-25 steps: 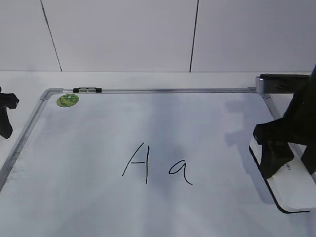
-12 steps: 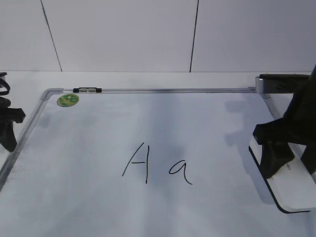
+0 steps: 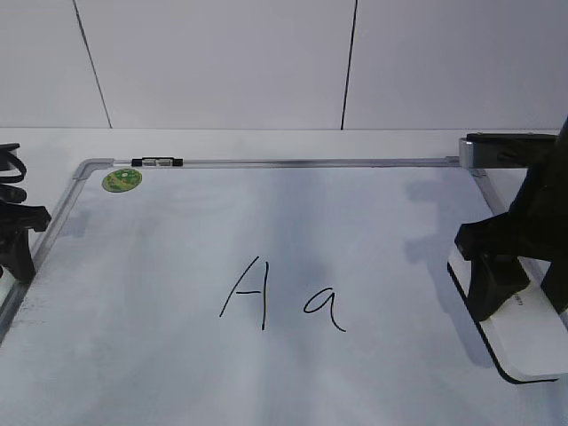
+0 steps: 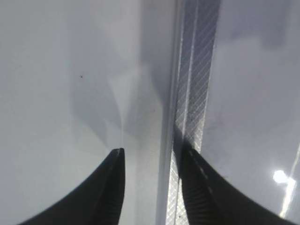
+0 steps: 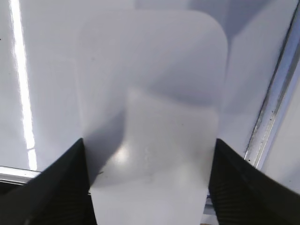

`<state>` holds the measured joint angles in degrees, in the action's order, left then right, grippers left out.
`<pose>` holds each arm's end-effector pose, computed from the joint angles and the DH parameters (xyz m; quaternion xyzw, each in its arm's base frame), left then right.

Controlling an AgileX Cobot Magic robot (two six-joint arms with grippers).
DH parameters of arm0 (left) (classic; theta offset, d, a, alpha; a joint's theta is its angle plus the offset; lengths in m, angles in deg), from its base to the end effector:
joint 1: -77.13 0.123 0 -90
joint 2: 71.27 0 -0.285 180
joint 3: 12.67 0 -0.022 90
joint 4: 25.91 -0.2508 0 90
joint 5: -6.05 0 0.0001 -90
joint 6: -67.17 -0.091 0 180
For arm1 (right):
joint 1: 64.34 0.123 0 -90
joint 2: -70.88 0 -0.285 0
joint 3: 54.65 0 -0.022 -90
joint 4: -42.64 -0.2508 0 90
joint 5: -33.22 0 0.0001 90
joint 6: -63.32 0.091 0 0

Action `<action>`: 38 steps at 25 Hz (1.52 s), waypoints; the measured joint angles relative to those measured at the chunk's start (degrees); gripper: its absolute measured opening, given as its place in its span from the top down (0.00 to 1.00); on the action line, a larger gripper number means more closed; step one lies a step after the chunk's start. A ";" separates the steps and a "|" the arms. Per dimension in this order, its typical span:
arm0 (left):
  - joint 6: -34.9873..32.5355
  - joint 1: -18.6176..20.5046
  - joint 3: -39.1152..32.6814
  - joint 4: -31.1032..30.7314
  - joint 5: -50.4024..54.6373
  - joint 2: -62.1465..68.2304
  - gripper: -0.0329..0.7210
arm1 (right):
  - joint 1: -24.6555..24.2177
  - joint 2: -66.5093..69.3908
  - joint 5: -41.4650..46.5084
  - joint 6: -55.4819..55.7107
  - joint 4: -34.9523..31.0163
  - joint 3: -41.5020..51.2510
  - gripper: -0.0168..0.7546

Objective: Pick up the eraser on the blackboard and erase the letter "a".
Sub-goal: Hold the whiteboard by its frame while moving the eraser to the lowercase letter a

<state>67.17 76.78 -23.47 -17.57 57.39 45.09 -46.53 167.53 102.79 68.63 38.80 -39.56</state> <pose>0.3424 -0.0124 0.1540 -0.0416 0.9974 -0.0574 0.0129 0.2572 0.0886 0.2428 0.0968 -0.9947 -0.0283 0.0175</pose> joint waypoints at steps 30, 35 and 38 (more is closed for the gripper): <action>-1.15 0.00 1.12 2.12 1.37 1.47 0.94 | 0.00 0.00 0.00 -0.47 0.00 0.00 0.29; -1.75 0.00 1.12 2.20 1.37 1.47 0.94 | 0.00 0.45 0.00 -0.97 0.00 -0.18 0.29; -1.96 0.00 1.12 2.25 1.37 1.47 0.94 | 0.14 1.46 0.06 -1.51 -0.52 -1.42 0.29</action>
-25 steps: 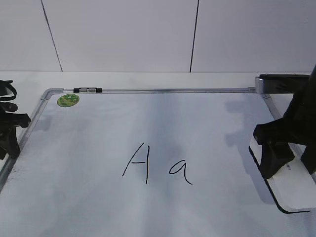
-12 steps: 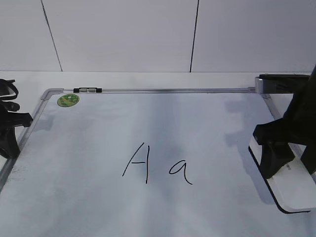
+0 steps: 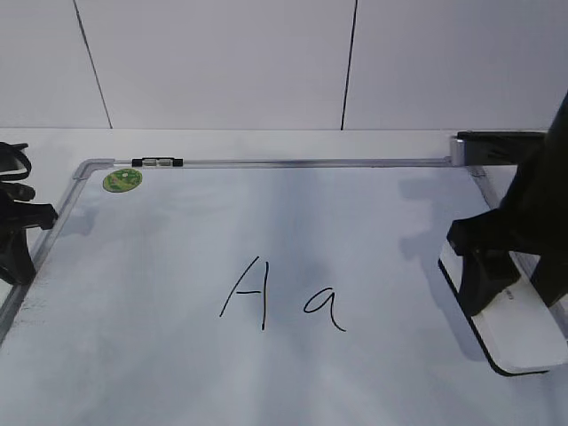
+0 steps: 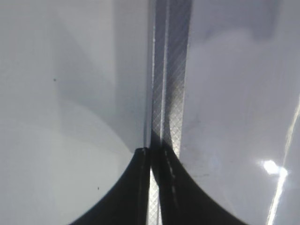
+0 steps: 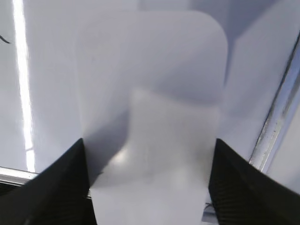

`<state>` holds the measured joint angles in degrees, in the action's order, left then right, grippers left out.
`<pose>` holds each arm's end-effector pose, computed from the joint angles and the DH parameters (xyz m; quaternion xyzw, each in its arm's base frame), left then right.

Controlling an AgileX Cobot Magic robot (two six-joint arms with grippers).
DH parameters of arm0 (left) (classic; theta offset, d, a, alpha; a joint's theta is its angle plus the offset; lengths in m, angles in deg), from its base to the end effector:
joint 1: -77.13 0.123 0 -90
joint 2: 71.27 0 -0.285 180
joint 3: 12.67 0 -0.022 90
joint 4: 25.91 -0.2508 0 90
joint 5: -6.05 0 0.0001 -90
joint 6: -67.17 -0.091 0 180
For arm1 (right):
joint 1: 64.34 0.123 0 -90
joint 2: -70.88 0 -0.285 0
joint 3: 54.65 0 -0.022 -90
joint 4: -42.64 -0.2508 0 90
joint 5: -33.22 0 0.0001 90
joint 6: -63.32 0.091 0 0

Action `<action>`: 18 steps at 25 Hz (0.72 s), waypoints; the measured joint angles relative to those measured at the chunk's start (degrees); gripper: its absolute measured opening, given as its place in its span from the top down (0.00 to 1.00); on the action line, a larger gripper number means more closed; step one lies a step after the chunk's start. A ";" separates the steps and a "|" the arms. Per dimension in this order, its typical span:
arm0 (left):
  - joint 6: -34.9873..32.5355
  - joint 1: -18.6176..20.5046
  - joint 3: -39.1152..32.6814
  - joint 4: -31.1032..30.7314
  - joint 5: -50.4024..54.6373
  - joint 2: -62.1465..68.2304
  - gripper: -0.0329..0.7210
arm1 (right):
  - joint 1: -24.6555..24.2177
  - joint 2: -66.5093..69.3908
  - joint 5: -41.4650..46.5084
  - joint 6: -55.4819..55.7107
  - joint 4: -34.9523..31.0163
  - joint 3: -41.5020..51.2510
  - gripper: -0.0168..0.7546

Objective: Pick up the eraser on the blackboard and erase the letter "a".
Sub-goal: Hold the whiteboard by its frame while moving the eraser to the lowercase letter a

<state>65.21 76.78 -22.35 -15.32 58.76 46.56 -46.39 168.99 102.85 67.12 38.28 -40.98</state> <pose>0.3456 -0.0154 0.1498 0.0360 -0.9967 0.0733 0.0009 0.2634 0.0922 0.2418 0.1095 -0.9933 -0.0325 0.0188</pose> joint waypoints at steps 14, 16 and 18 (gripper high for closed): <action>-0.24 0.00 0.00 0.09 0.00 0.00 0.94 | 9.77 12.48 -0.03 -0.26 0.53 -13.20 0.29; -0.24 0.00 0.00 0.09 0.00 0.00 0.94 | 11.04 13.83 -0.03 0.94 1.89 -13.39 0.29; -0.24 0.00 0.00 0.09 0.00 0.00 0.94 | 12.10 14.71 -0.03 1.62 3.20 -13.39 0.29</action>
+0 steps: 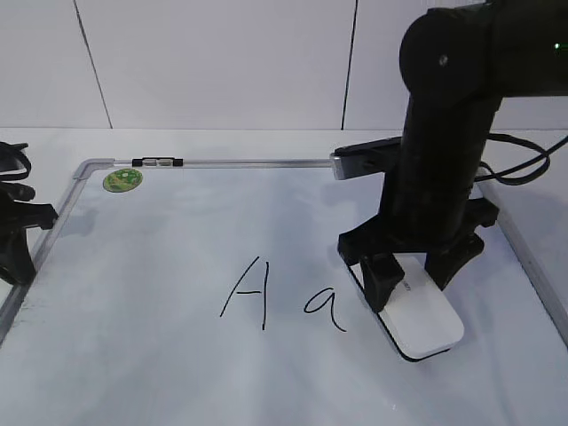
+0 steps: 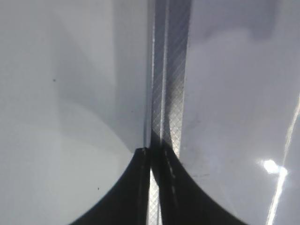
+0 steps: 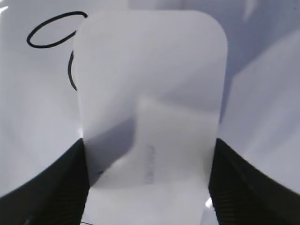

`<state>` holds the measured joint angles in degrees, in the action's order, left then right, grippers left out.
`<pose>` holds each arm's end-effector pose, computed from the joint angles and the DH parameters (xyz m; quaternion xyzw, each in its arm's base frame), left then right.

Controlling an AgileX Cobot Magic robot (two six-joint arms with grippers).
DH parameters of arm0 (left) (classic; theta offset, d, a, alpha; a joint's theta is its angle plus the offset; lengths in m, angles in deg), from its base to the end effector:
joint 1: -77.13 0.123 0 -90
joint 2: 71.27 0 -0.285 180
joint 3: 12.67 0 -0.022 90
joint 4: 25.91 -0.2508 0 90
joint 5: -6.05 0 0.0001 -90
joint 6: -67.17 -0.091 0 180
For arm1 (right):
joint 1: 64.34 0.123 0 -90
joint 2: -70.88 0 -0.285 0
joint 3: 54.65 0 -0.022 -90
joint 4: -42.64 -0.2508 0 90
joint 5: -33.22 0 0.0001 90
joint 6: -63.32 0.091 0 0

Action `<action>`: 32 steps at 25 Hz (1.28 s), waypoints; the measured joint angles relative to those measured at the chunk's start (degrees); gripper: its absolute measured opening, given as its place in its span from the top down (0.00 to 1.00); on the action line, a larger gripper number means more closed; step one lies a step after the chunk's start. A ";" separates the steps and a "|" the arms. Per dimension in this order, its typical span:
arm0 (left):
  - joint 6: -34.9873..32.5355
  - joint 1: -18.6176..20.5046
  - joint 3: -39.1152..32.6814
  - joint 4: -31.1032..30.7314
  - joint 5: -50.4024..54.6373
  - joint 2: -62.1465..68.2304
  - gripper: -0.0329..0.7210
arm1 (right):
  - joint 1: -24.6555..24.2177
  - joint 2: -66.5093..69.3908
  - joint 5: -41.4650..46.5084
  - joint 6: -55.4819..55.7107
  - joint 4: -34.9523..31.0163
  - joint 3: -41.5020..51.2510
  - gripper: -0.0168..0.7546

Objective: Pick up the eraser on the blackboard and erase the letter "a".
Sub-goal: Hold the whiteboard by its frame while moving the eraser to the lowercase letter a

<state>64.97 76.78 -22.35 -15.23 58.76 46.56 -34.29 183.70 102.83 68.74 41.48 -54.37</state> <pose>0.3456 -0.0155 0.1498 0.0344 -0.9967 0.0740 0.0007 0.2982 0.1745 0.2167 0.2096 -0.9775 -0.0018 0.0254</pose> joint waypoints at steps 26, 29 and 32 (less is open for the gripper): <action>-0.12 0.00 0.00 0.14 0.00 0.00 0.94 | 1.73 11.05 -0.08 0.48 0.28 -9.02 0.29; -0.22 0.00 0.00 0.18 0.00 0.00 0.94 | 1.73 11.05 -0.08 0.48 0.28 -9.10 0.29; -0.22 0.00 0.00 0.18 0.00 0.00 0.94 | 1.82 11.34 -0.08 0.48 0.28 -9.24 0.29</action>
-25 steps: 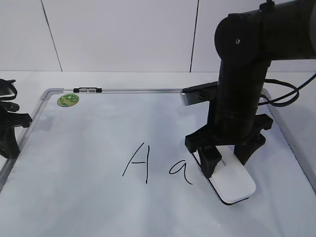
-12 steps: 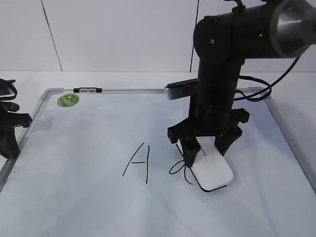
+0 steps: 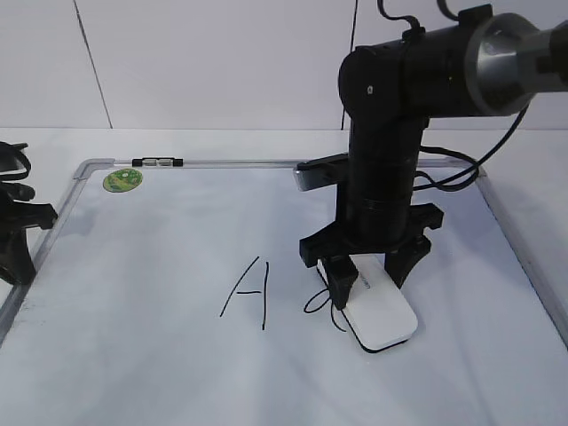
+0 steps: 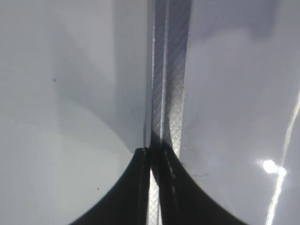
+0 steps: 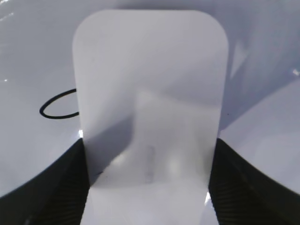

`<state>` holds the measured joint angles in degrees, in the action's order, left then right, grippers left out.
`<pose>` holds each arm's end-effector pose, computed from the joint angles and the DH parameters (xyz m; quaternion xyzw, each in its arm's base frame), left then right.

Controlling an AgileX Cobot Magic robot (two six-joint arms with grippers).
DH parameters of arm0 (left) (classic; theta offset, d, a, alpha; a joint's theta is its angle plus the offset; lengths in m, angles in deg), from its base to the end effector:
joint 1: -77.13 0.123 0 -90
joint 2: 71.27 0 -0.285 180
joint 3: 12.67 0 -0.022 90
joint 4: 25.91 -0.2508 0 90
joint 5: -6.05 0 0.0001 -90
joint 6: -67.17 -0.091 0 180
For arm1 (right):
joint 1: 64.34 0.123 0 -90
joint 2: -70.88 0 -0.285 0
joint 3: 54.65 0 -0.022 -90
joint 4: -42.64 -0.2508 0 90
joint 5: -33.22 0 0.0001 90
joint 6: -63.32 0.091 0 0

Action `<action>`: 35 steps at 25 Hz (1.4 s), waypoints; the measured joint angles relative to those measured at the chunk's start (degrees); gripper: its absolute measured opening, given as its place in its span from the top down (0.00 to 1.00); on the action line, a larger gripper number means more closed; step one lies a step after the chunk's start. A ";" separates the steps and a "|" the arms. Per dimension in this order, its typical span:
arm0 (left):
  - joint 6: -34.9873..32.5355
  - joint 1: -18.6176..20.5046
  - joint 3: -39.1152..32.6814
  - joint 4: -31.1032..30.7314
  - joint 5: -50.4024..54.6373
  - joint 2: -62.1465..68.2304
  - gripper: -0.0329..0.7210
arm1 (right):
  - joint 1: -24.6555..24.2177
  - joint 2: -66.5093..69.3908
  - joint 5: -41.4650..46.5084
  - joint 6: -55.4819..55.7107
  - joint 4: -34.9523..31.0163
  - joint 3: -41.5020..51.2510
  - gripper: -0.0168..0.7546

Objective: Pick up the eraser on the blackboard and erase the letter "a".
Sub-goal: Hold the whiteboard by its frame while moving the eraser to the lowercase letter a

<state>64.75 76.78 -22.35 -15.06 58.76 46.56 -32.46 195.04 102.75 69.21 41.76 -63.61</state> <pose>0.3456 -0.0158 0.1498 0.0333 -0.9966 0.0751 0.0006 0.3294 0.2064 0.1813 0.2218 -0.9742 0.0067 0.0413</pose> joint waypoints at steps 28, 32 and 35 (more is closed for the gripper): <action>0.00 0.00 0.00 0.00 0.00 0.00 0.94 | 6.40 0.73 0.46 0.00 0.03 -0.59 0.29; 0.00 0.00 0.00 0.00 0.00 0.00 0.94 | 6.47 0.73 0.46 0.14 0.27 -0.59 0.29; 0.00 0.00 0.00 0.00 0.00 0.00 0.94 | 6.35 0.73 0.46 0.35 0.49 -0.59 0.29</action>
<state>64.75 76.78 -22.35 -15.06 58.76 46.56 -26.11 195.77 103.21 69.56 42.25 -64.20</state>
